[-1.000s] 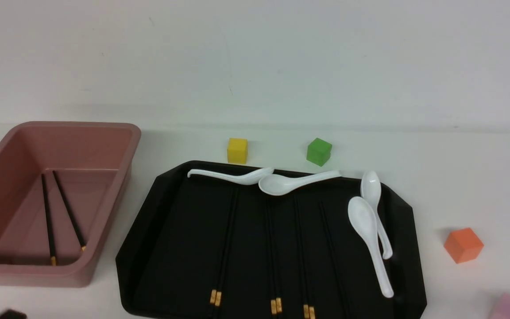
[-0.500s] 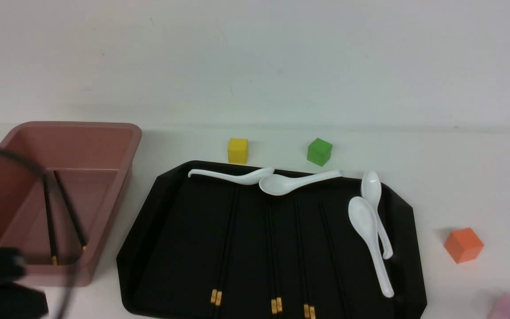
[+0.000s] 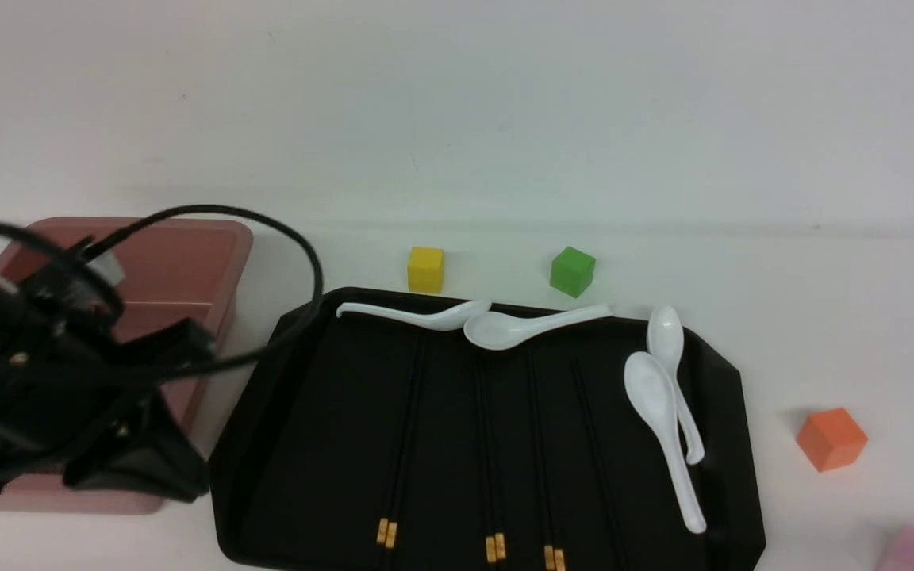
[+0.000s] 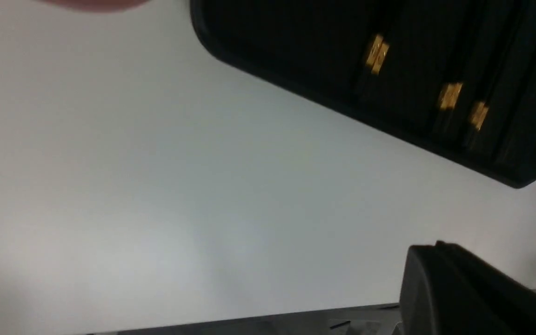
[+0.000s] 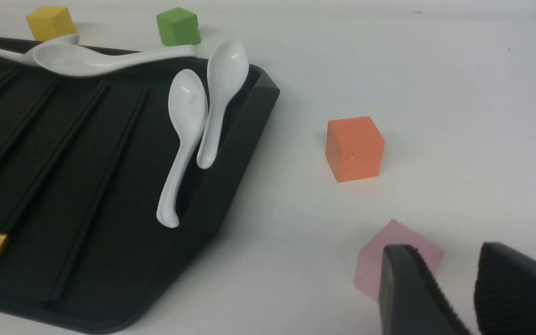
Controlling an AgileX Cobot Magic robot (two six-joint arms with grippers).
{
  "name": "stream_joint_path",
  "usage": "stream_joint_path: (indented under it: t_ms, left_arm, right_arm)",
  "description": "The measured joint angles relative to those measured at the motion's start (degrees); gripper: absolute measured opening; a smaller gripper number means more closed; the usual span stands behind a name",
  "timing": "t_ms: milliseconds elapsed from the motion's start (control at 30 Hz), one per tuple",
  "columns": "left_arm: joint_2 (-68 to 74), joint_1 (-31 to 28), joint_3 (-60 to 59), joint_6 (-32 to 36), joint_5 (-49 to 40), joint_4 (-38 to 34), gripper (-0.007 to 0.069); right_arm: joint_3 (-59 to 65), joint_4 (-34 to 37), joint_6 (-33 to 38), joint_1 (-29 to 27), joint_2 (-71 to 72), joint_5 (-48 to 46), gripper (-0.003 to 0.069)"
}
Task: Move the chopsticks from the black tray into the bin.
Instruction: Use the left arm to grab a pair of chopsticks
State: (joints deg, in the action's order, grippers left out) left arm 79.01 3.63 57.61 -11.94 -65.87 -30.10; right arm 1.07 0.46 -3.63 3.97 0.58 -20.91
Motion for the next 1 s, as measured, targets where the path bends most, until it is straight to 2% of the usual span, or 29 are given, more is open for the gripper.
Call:
stream_joint_path:
  t_ms: [167,333,467,633,800,833,933,1000]
  left_arm:
    - [3.94,5.87,1.53,-4.12,1.29,3.15,-0.0013]
    - [11.22,17.09,6.25,-11.94,2.10,12.46,-0.0013]
    - [18.02,22.95,11.38,-17.67,3.41,18.10,-0.0013]
    - [24.53,28.35,17.11,-21.74,4.80,23.93,0.0000]
    - [31.08,33.14,23.00,-24.99,4.80,31.96,0.0129]
    - [31.31,33.25,23.19,-25.22,4.80,32.28,0.0136]
    - [34.46,34.05,25.46,-28.08,5.15,36.95,0.0251]
    - [35.21,34.05,25.72,-28.56,5.68,37.89,0.0286]
  right_arm:
    - [0.00,0.00,0.00,0.00,0.00,0.00,0.0239]
    - [0.00,0.00,0.00,0.00,0.00,0.00,0.0239]
    - [0.00,0.00,0.00,0.00,0.00,0.00,0.0239]
    - [0.00,0.00,0.00,0.00,0.00,0.00,0.0239]
    - [0.00,0.00,0.00,0.00,0.00,0.00,0.0239]
    - [0.00,0.00,0.00,0.00,0.00,0.00,0.0239]
    - [0.00,0.00,0.00,0.00,0.00,0.00,0.0239]
    - [0.00,0.00,0.00,0.00,0.00,0.00,0.0239]
